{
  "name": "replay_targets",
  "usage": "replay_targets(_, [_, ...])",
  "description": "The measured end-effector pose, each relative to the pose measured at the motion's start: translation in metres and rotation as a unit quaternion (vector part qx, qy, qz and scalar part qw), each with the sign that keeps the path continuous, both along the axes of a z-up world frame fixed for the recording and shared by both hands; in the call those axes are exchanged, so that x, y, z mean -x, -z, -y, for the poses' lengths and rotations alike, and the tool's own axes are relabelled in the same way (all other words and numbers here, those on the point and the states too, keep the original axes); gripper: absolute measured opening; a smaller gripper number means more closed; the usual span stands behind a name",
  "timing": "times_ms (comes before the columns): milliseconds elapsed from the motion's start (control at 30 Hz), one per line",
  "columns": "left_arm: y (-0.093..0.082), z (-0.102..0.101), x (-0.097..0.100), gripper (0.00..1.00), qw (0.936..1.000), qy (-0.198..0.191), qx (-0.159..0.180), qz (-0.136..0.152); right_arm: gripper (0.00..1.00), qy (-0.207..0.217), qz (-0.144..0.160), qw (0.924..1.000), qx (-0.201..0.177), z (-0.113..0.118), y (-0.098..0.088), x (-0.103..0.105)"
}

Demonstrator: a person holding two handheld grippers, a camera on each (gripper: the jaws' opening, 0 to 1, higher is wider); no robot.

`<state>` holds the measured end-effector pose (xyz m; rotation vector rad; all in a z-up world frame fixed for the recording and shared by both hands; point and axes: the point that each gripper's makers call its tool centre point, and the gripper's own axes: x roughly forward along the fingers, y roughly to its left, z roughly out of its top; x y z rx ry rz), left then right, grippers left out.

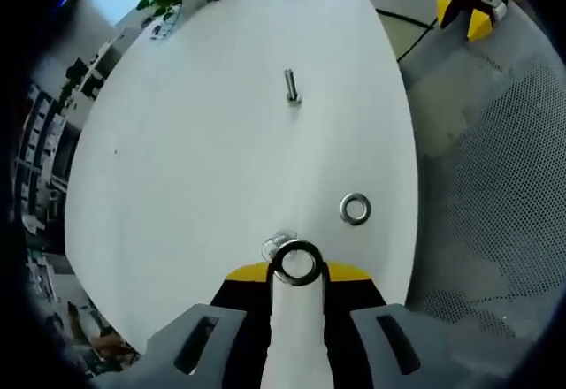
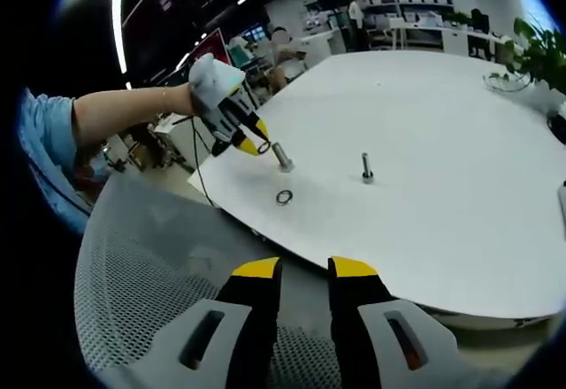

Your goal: Place the washer onto the threaded stud by aligning its center hole with the stud, sliding it down to the base, and recovering from edge contact or off-axis alignment until the washer reaches the visible bottom stop.

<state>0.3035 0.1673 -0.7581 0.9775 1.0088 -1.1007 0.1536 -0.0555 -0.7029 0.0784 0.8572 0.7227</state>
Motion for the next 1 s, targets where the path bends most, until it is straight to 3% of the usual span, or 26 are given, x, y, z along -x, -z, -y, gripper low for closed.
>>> replay_targets(233, [0.005,0.005,-0.014,0.19,0.9999,0.000,-0.008,0.006,0.24,0.003,0.000,1.0000,-0.001,0.001,0.000,-0.001])
replay_targets(1000, [0.040,0.005,-0.016,0.19,0.9986,0.015,-0.046,-0.022,0.24,0.002,-0.006,1.0000,-0.003,0.000,0.001,0.000])
